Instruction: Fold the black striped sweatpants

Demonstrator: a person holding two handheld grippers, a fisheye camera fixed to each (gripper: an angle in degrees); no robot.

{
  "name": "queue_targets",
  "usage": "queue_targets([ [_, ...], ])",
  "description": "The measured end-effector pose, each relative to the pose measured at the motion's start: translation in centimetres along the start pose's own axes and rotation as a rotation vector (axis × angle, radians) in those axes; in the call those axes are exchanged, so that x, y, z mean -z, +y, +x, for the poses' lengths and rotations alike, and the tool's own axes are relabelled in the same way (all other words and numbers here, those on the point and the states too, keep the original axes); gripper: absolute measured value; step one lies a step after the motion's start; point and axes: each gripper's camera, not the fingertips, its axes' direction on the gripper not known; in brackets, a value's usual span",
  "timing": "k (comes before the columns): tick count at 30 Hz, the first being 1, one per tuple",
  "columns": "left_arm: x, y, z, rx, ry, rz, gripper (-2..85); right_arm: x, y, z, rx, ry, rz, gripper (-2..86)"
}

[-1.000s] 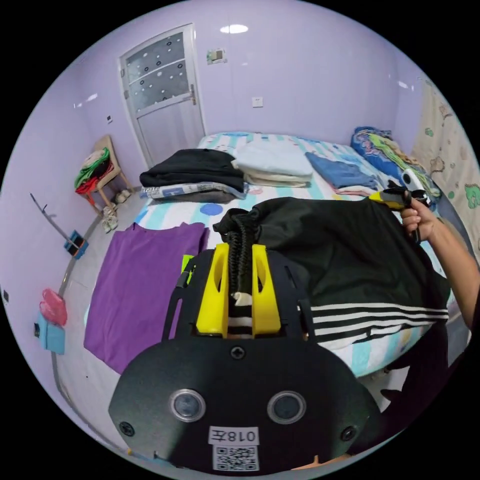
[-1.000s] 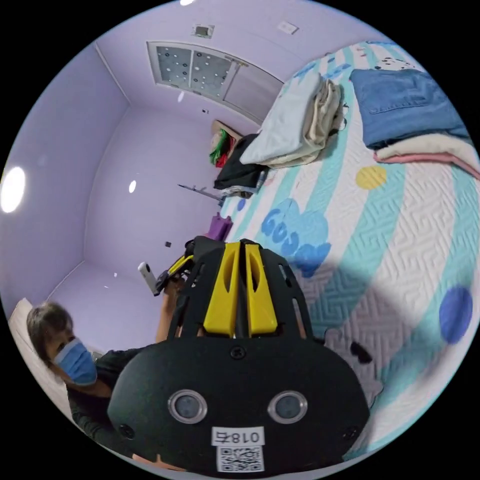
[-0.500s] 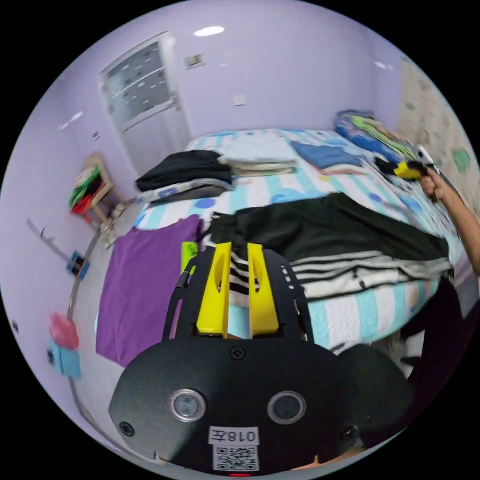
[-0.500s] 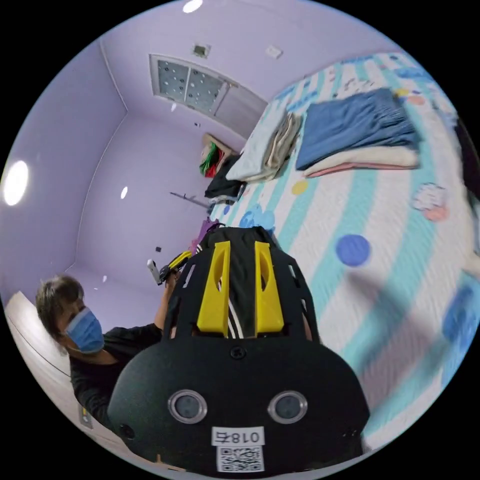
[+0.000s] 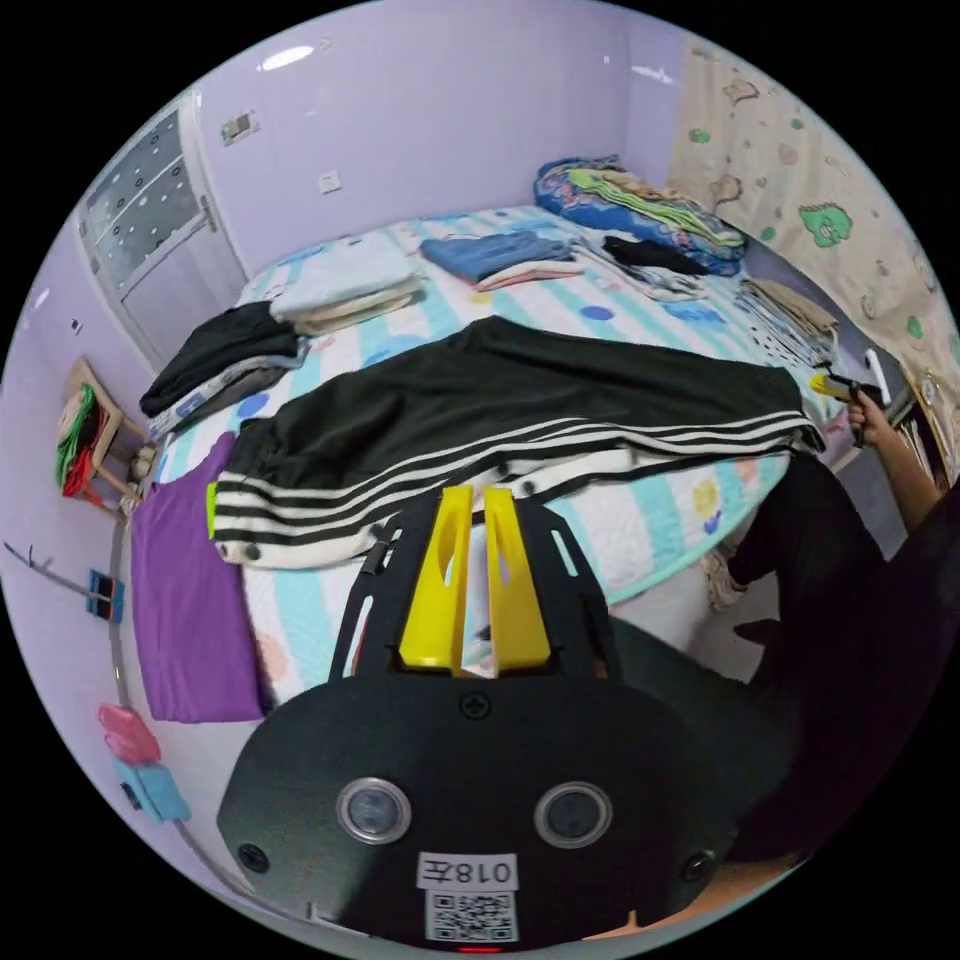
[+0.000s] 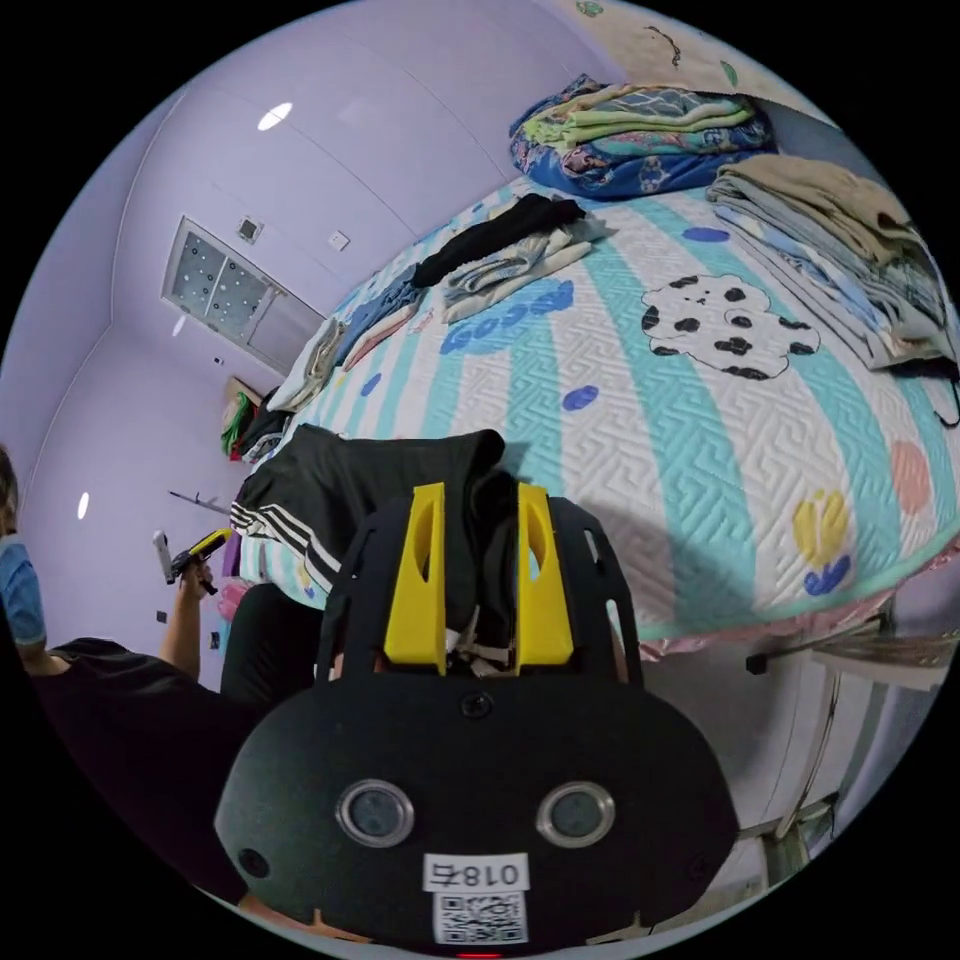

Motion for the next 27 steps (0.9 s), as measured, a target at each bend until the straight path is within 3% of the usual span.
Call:
queue_targets([
  [6,0.2,-4.4,11.1,-0.147,0.035,-0.031,-0.8,-4.0,1.9,2.7,0.036,0.013,-0.014,10.9],
  [9,0.4,-5.6,13.9,-0.167,0.078,-0.046,-0.9,-4.4,3.5,3.0,0.09,0.076,0.0,4.5],
  [18,3.6,-9.0,15.5,-0.126,0.133,0.022,-0.3,1.1,1.5,1.9,0.21,0.105,0.167,0.8],
  [23,2.5,-10.3,16.1,-0.08,0.152,0.014,2.6,-3.3,-0.3,6.8,0.078,0.181,-0.047,7.2],
  [27,3.1,-10.6,17.3,-0.1,0.156,0.045,5.7,1.4,6.5,9.1,-0.013,-0.034,0.228,9.2],
])
